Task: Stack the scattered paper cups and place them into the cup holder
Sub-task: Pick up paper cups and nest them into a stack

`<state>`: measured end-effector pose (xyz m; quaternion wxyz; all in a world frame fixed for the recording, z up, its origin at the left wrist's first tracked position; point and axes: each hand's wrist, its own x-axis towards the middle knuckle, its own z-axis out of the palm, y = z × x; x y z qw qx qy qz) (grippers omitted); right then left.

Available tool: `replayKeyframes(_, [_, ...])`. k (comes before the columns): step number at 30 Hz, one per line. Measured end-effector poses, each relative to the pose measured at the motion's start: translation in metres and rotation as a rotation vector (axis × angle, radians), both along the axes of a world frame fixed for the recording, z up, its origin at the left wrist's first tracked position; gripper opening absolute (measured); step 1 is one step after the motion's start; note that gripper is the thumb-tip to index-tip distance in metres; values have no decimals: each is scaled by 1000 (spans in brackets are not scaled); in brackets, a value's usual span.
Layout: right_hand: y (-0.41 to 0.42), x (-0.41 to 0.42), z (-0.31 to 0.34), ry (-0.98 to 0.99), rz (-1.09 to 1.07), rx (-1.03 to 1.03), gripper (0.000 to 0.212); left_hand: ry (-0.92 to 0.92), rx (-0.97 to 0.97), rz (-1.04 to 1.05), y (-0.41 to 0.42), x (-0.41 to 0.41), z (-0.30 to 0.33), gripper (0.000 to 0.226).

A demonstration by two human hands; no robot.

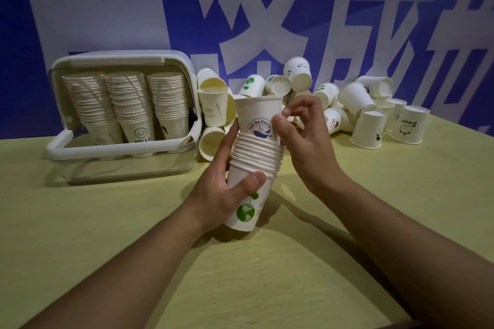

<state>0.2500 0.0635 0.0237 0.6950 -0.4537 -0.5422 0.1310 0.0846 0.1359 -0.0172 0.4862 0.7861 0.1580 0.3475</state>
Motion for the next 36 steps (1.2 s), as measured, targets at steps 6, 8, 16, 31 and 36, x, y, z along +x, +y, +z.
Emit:
replayKeyframes(6, [4,1,-11,-153,-28,-55,31,-22,78,148,-2,0,3,101])
replayKeyframes(8, [7,5,-15,-243,-74,-99,28,-44,100,233,-1,-1,5,94])
replayKeyframes(16, [32,86,-30,-171,-722,-385,85,-54,90,315,4,-1,4,84])
replayKeyframes(31, [35,93,-25,-24,-559,-192,82,4,114,261,1,-1,5,79])
replayKeyframes(36, [19,46,0,-43,-405,22,62,29,119,215,0,-1,6,83])
